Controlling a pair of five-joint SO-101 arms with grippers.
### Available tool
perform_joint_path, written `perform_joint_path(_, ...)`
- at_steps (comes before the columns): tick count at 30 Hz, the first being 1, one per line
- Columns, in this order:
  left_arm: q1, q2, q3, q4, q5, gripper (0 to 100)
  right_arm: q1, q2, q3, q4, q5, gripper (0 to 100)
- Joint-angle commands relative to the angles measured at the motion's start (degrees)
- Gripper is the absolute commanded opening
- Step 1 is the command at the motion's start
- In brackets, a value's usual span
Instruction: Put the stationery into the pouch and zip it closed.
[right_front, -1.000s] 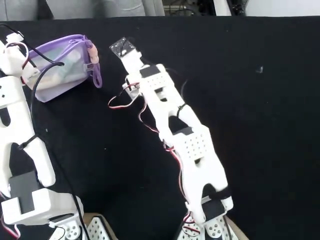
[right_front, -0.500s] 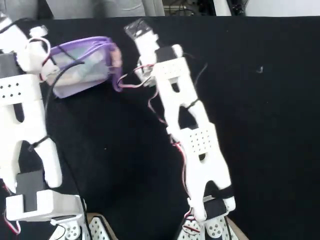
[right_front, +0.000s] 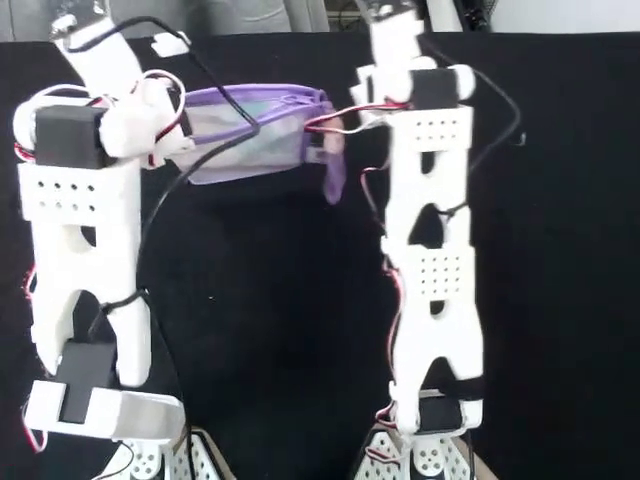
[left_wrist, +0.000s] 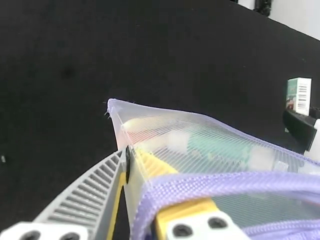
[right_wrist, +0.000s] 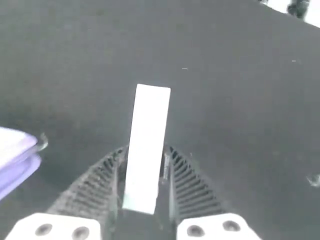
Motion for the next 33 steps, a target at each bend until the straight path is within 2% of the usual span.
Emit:
perform_joint_path(1, 2.95, -0.79, 0.84, -0.79, 0.97, 3, 3.52, -4.62, -2.95, 1.93, -0.44, 1.1)
perform_joint_path(9, 3.47, -0.88, 12.44, -8.26, 0.97, 3, 7.65, -11.12, -2.59, 2.02, -0.53, 1.1)
perform_joint_path(12, 3.47, -0.88, 15.96, -10.73, 0.97, 3, 8.44, -13.32, -2.42, 2.11, -2.99, 1.1)
perform_joint_path(19, 3.56, -0.88, 19.56, -13.45, 0.97, 3, 7.82, -18.86, -0.04, 2.29, -5.01, 1.1)
perform_joint_path(23, 3.56, -0.88, 19.56, -13.45, 0.97, 3, 6.24, -25.63, 7.78, 2.2, -5.01, 1.1)
perform_joint_path(33, 3.56, -1.41, 19.56, -13.27, 0.97, 3, -3.16, -48.4, 29.76, 1.93, -4.92, 1.1)
